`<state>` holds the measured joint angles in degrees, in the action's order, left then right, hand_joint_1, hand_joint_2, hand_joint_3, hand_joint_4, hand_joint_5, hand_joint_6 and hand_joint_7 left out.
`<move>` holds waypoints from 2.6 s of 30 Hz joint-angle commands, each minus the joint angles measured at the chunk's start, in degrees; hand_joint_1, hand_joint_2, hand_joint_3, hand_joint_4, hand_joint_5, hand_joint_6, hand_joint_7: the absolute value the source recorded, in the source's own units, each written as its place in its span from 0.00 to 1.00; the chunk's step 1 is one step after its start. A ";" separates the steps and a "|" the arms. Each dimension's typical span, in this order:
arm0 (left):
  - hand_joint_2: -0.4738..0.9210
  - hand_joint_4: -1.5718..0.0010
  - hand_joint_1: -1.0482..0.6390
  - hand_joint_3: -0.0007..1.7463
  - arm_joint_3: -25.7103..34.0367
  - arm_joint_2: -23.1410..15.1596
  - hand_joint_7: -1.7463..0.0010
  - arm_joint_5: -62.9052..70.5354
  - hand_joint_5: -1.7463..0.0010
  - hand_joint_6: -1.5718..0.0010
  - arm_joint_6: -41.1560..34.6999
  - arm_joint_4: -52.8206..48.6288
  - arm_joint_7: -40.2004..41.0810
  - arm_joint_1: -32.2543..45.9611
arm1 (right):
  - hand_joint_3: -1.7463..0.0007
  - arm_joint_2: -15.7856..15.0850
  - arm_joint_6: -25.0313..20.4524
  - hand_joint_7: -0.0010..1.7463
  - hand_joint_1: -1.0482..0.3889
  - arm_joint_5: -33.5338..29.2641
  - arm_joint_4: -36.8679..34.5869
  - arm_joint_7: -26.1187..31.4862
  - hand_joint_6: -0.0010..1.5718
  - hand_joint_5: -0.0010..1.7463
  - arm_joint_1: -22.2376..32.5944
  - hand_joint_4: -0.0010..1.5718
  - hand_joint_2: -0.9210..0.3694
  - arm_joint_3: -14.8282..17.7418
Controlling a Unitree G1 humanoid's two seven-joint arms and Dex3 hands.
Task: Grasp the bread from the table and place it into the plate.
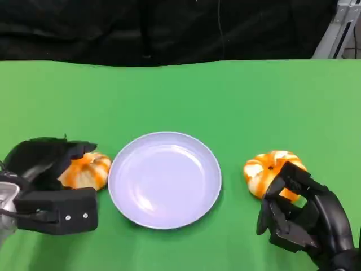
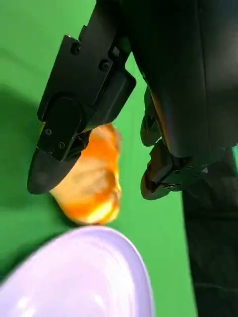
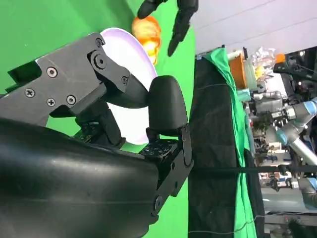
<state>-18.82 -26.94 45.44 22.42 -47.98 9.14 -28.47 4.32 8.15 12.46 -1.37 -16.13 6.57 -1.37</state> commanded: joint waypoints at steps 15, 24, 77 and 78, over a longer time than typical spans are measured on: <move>1.00 0.58 0.33 0.09 -6.13 1.79 0.98 -2.22 0.95 0.60 0.95 -15.52 7.16 -3.62 | 0.35 -0.49 -0.87 1.00 0.66 0.31 1.07 0.53 0.39 1.00 -0.04 0.54 0.25 0.28; 1.00 0.56 0.63 0.19 -2.82 2.59 0.28 -8.88 0.07 0.52 3.93 -15.15 10.78 -1.90 | 0.34 -0.32 -0.90 1.00 0.66 -0.12 1.57 0.92 0.40 1.00 0.29 0.54 0.26 0.04; 0.71 0.55 0.63 0.61 2.52 6.05 0.11 -17.59 0.00 0.55 2.95 30.44 -8.97 5.73 | 0.35 -0.43 0.02 0.99 0.66 0.21 0.86 0.22 0.40 1.00 -0.22 0.54 0.25 0.38; 0.72 0.55 0.62 0.60 2.36 6.13 0.12 -17.53 0.00 0.55 3.55 29.67 -8.86 5.50 | 0.35 -0.42 0.06 0.99 0.66 0.20 0.81 0.21 0.40 1.00 -0.25 0.54 0.25 0.37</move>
<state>-15.98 -20.78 27.25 24.08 -15.80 0.44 -21.65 4.28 7.82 12.24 -0.74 -16.02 6.63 -1.16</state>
